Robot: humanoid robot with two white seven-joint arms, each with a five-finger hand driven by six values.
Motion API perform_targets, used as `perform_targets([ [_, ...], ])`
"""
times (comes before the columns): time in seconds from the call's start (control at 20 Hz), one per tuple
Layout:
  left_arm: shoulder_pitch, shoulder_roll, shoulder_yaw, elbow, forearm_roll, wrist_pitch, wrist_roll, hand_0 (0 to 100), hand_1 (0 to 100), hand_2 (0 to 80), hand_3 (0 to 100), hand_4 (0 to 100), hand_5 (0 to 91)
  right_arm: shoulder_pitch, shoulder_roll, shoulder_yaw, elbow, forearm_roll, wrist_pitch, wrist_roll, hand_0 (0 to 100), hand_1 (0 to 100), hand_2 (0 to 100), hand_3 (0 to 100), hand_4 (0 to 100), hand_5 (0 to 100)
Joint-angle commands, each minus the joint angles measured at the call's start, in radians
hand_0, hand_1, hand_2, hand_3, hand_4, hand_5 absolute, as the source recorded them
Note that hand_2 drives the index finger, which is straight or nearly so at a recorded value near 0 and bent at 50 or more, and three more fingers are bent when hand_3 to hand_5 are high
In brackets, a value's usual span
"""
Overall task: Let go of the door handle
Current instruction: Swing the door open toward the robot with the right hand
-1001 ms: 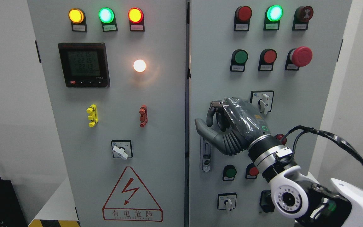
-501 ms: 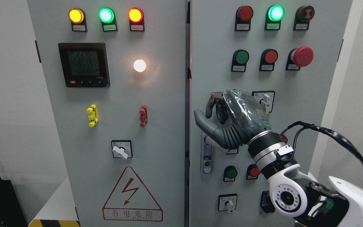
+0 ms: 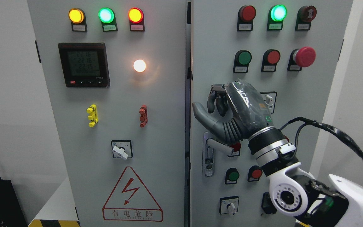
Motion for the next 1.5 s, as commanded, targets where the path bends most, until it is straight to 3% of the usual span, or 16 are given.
perform_targets([
  [0.0,-0.003,0.000,0.002,0.009,0.000,-0.004,0.000,12,39,0.0,0,0,0.0,0.003,0.004,-0.002,0.000,0.050,-0.016,-0.009,45,38,80,100,94,99],
  [0.25,-0.003,0.000,0.002,0.009,0.000,-0.004,0.000,12,39,0.0,0,0,0.0,0.010,0.016,-0.017,-0.006,0.084,-0.021,-0.049,43,38,83,100,94,99],
  [0.6,-0.003,0.000,0.002,0.009,0.000,-0.004,0.000,12,39,0.0,0,0,0.0,0.057,0.030,-0.054,-0.029,0.168,-0.060,-0.050,42,38,84,100,94,99],
  [0.9,-0.003,0.000,0.002,0.009,0.000,-0.004,0.000,12,39,0.0,0,0,0.0,0.072,0.030,-0.086,-0.031,0.259,-0.093,-0.041,41,38,84,100,94,98],
  [1.45,-0.003,0.000,0.002,0.009,0.000,-0.004,0.000,12,39,0.0,0,0,0.0,0.174,0.030,-0.221,-0.057,0.461,-0.179,-0.003,40,39,84,100,95,98],
])
